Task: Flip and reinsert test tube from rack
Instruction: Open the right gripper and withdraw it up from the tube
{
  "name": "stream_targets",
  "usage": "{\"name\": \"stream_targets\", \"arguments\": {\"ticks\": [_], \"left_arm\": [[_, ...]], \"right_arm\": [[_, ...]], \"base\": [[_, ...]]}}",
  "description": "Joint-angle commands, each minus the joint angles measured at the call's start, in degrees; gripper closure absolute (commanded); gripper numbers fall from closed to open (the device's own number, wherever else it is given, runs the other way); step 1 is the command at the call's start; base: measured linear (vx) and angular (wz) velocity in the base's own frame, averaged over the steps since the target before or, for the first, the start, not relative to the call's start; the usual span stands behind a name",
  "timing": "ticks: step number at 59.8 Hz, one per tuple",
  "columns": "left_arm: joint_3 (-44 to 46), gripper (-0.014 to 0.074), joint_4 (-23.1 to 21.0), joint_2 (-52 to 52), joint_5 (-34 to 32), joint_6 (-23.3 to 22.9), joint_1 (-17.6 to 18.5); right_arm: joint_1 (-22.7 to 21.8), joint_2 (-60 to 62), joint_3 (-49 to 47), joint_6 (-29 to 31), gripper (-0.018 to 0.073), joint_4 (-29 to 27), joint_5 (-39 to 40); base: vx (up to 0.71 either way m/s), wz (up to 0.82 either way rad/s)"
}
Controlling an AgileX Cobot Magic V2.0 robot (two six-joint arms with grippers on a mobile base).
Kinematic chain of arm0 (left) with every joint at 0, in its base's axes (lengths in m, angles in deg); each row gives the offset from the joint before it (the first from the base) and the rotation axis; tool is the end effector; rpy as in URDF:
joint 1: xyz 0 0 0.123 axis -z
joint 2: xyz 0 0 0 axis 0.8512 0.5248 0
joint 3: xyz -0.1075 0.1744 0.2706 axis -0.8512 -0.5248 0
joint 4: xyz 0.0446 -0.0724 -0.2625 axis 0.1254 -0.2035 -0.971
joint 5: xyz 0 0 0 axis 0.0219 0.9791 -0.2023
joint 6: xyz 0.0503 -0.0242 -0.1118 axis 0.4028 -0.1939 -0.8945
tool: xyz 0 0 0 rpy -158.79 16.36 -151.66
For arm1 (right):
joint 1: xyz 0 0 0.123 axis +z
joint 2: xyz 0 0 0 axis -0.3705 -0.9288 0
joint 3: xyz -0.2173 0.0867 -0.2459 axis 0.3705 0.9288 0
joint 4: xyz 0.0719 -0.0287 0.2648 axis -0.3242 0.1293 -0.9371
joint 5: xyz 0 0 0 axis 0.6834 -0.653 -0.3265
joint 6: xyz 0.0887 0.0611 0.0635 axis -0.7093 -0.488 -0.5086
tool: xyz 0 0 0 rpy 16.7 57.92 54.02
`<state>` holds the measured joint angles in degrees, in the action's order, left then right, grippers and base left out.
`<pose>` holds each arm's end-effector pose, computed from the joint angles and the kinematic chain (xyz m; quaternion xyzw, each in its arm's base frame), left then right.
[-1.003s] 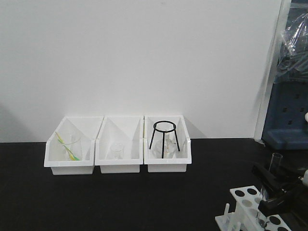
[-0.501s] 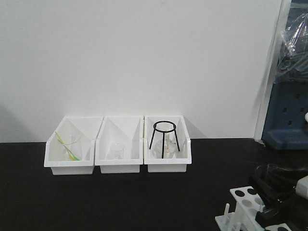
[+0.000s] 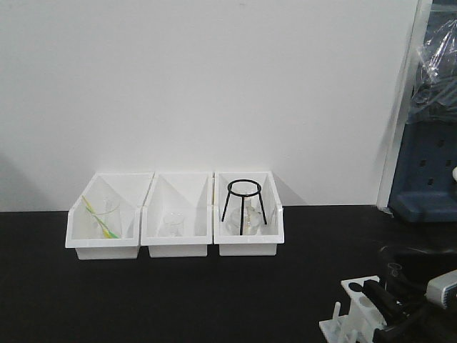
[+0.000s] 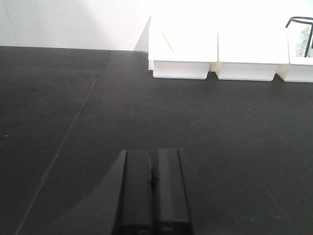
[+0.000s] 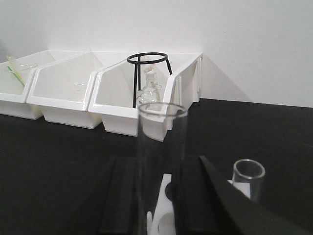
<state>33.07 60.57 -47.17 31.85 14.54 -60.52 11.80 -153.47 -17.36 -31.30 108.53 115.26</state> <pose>0.0578 0.0038 0.1717 -0.0649 0.7700 -0.0210 0.6344 0.3363 0.0139 0.1900 -0.1338 0.7304 0.1728 0.6471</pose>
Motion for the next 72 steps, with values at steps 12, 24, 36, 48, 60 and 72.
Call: {"name": "stream_targets", "arguments": {"ticks": [12,24,36,48,60,72], "left_arm": [[-0.1,0.0603,-0.2,-0.2,-4.6,0.0,0.4],[-0.1,0.0603,-0.2,-0.2,-4.6,0.0,0.4],[-0.1,0.0603,-0.2,-0.2,-4.6,0.0,0.4],[-0.1,0.0603,-0.2,-0.2,-4.6,0.0,0.4],[-0.1,0.0603,-0.2,-0.2,-4.6,0.0,0.4],[-0.1,0.0603,-0.2,-0.2,-4.6,0.0,0.4]], "right_arm": [[-0.2,0.4,-1.2,0.4,0.0565,-0.6,11.6],[-0.2,0.0,-1.2,0.4,0.0564,-0.6,11.2],[-0.2,0.0,-1.2,0.4,0.0508,-0.5,11.1],[-0.2,0.0,-1.2,0.4,0.0332,0.8,11.1],[-0.2,0.2,-1.2,0.4,0.0115,0.7,11.2],[-0.2,4.1,-1.2,0.4,0.0044,0.6,11.0]], "base": [[0.0,0.0],[0.0,0.0],[0.0,0.0],[0.0,0.0],[0.0,0.0],[0.0,0.0]]}}
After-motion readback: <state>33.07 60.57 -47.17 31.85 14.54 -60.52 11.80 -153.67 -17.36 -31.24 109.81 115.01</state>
